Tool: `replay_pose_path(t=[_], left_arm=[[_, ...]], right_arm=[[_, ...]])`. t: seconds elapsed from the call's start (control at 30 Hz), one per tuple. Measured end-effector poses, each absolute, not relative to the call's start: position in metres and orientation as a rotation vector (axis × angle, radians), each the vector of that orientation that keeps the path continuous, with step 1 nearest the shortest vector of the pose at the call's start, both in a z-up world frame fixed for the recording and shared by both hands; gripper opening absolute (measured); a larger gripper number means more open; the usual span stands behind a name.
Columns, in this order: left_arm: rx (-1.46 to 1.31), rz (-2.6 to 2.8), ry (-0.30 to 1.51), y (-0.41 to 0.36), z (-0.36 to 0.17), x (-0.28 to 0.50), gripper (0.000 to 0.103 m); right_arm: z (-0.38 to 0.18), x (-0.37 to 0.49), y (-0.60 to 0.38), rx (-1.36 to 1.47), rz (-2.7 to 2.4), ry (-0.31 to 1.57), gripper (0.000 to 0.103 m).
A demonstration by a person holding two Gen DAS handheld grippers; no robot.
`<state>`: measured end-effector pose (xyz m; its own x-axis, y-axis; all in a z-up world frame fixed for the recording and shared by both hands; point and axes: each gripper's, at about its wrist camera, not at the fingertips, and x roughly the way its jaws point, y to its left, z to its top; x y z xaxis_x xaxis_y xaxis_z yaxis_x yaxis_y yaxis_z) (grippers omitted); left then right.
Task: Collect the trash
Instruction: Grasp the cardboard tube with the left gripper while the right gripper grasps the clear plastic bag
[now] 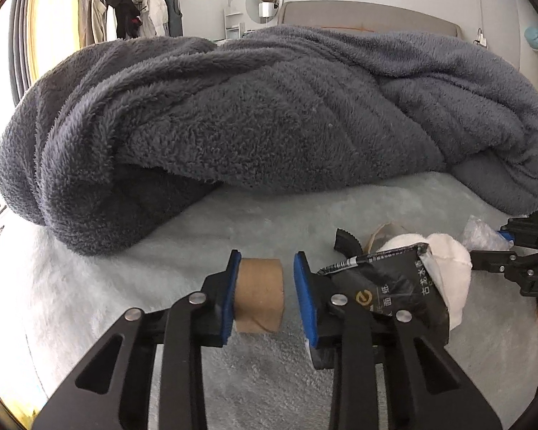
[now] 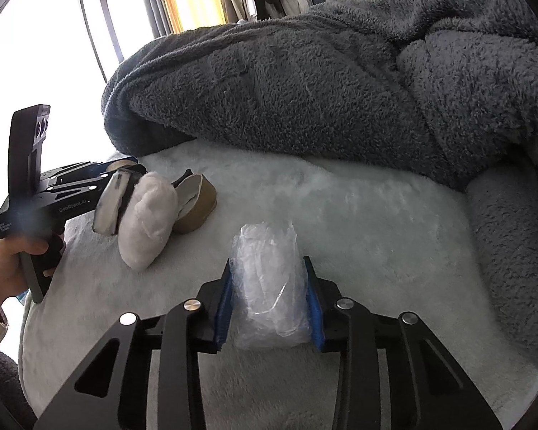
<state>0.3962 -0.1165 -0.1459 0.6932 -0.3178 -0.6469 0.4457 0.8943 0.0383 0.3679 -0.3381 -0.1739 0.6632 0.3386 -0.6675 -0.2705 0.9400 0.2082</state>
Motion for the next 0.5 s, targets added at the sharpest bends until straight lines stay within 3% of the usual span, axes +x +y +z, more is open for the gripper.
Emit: replay_pose_path(t=[0.1, 0.5], left_arm=[[0.191, -0.423, 0.678, -0.115, -0.144, 0.397, 0.024], [0.14, -0.385, 0.624, -0.102, -0.126, 0.385, 0.024]], right_arm=[[-0.173, 0.368, -0.339, 0.098, 0.342, 0.773, 0.033], [-0.16, 0.359, -0.347, 0.148, 0.31, 0.741, 0.032]])
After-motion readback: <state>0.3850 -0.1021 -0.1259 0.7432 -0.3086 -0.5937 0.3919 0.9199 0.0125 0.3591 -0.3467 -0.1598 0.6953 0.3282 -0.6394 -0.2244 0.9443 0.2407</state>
